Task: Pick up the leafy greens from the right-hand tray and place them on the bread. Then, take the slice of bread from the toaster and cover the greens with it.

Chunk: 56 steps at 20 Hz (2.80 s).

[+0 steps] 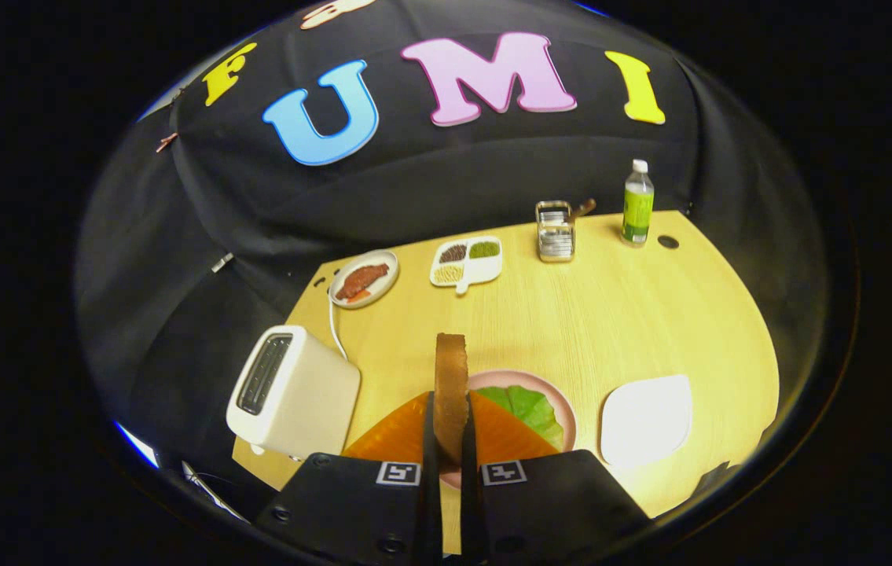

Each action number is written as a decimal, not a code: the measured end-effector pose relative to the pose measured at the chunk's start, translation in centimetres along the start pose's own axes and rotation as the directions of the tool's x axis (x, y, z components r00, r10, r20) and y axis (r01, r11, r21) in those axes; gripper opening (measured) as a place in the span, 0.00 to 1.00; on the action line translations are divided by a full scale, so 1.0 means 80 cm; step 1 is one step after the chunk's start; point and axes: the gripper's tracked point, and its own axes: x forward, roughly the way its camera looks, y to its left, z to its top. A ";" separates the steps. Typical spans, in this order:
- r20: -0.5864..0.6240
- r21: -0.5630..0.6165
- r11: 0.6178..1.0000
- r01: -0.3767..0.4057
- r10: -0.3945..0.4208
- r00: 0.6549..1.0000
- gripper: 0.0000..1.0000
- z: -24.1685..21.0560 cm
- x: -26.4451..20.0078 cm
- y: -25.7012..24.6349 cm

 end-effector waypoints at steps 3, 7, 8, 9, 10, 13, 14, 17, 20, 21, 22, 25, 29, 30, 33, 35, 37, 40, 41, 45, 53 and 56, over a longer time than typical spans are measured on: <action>-0.039 0.029 1.000 -0.012 0.013 0.999 0.13 -0.032 0.032 -0.005; -0.054 0.072 0.996 -0.042 0.046 0.997 0.14 -0.051 0.067 -0.001; -0.062 0.072 0.997 -0.042 0.046 0.997 0.14 -0.057 0.076 -0.007; -0.071 0.057 0.998 -0.023 0.027 0.997 0.14 -0.066 0.085 -0.022; -0.070 0.039 0.999 0.002 0.001 0.998 0.14 -0.072 0.090 -0.039; -0.064 0.041 0.998 0.050 -0.047 0.997 0.14 -0.082 0.101 -0.079; -0.077 0.039 0.997 0.064 -0.061 0.995 0.14 -0.090 0.106 -0.092; -0.094 0.018 0.995 0.100 -0.098 0.991 0.19 -0.102 0.112 -0.113; -0.081 -0.063 0.986 0.154 -0.159 0.984 0.48 -0.104 0.115 -0.132; -0.075 -0.100 0.980 0.170 -0.178 0.981 0.56 -0.104 0.114 -0.137; -0.059 -0.133 0.975 0.177 -0.187 0.981 0.64 -0.103 0.115 -0.140; -0.030 -0.252 0.948 0.192 -0.206 0.978 0.78 -0.096 0.114 -0.141; 0.011 -0.310 0.928 0.206 -0.213 0.977 0.93 -0.078 0.106 -0.144; 0.028 -0.312 0.927 0.207 -0.208 0.978 0.97 -0.073 0.103 -0.146; 0.056 -0.316 0.925 0.213 -0.206 0.977 0.99 -0.058 0.093 -0.154; 0.078 -0.304 0.928 0.214 -0.200 0.977 0.99 -0.046 0.083 -0.156; 0.097 -0.298 0.932 0.205 -0.184 0.978 0.99 -0.036 0.072 -0.153; 0.127 -0.292 0.940 0.178 -0.146 0.981 0.99 -0.016 0.048 -0.145; 0.143 -0.294 0.940 0.172 -0.134 0.981 0.99 -0.008 0.037 -0.142; 0.239 -0.313 0.938 0.150 -0.076 0.968 0.99 0.038 -0.017 -0.125; 0.414 -0.318 0.940 0.121 0.023 0.910 0.99 0.108 -0.138 -0.087; 0.478 -0.330 0.934 0.139 0.039 0.877 0.98 0.121 -0.177 -0.076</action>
